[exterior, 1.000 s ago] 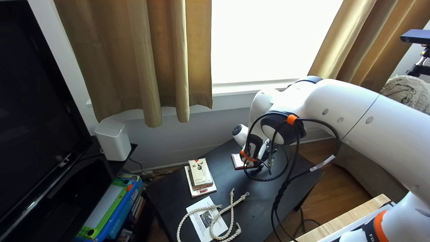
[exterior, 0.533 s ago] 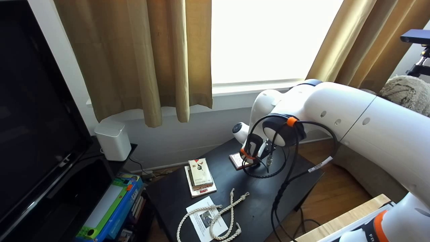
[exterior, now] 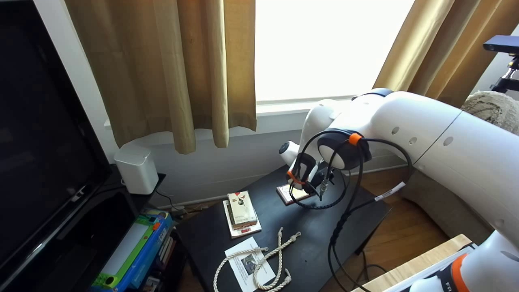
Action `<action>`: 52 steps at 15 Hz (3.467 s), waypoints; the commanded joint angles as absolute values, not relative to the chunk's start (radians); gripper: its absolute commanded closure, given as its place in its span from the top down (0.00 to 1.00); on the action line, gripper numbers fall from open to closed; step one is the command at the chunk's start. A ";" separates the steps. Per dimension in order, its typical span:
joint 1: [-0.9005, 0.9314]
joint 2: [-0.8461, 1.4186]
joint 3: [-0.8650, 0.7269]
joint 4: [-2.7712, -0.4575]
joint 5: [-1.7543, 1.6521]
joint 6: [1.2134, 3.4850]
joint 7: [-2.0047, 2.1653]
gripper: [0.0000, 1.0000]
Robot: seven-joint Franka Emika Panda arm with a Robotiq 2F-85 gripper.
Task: Rotate the book on the right side of table anticlockwise three times
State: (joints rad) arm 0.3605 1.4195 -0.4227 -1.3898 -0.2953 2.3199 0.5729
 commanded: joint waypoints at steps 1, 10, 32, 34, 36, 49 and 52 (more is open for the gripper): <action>0.354 1.328 -0.385 -1.466 -0.292 2.333 0.597 1.00; 0.237 1.330 -0.239 -1.463 -0.186 2.743 0.535 1.00; 0.031 1.409 -0.036 -1.407 -0.110 2.662 -0.048 1.00; 0.053 1.409 -0.049 -1.400 -0.133 2.599 -0.090 1.00; 0.074 1.414 -0.060 -1.396 -0.167 2.557 -0.129 1.00; 0.183 1.399 -0.089 -1.420 -0.419 2.560 -0.285 1.00; 0.210 1.323 -0.121 -1.515 -0.437 2.598 -0.262 1.00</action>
State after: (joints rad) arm 0.1833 1.3845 -0.0915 -1.4179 -0.4021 2.5474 -0.2776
